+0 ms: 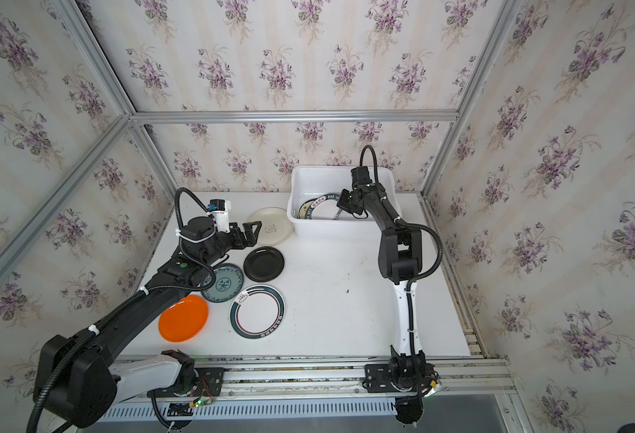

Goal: Place the plates into the plastic bin on the countertop
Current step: 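Lower the green-rimmed plate into the bin and open the right gripper, then withdraw the right gripper from the bin while the left gripper moves to the striped plate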

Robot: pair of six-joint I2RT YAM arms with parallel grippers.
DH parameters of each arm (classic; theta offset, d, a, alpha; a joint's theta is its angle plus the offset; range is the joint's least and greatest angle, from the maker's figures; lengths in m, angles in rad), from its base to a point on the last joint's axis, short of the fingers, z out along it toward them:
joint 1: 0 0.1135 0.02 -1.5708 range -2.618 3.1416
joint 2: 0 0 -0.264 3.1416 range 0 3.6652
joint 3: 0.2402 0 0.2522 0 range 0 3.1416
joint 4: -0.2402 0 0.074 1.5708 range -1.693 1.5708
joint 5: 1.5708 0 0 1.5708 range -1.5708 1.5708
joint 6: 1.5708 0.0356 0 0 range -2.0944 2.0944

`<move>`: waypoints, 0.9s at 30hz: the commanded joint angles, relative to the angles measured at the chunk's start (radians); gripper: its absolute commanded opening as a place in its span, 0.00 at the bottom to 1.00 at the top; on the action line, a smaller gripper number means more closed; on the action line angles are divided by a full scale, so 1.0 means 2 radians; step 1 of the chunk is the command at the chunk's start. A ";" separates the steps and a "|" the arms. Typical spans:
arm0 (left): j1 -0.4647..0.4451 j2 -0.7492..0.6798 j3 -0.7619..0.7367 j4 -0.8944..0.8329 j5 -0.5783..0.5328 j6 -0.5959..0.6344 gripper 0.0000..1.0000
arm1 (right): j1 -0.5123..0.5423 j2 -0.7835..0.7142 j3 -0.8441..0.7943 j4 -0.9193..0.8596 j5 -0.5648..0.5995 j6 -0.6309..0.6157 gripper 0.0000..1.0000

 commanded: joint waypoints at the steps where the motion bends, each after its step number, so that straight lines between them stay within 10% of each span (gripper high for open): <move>1: 0.002 -0.005 -0.002 0.002 0.002 0.006 1.00 | 0.004 0.002 0.011 -0.020 0.016 -0.013 0.22; 9: 0.003 -0.038 -0.027 -0.005 0.000 -0.004 1.00 | 0.002 0.018 0.118 -0.107 0.009 -0.056 0.67; 18: 0.003 -0.105 -0.073 -0.043 0.002 -0.032 1.00 | 0.006 -0.053 0.134 -0.125 0.004 -0.072 0.74; 27: -0.003 -0.150 -0.132 -0.102 -0.024 -0.035 1.00 | 0.035 -0.295 -0.202 0.097 -0.031 -0.034 0.74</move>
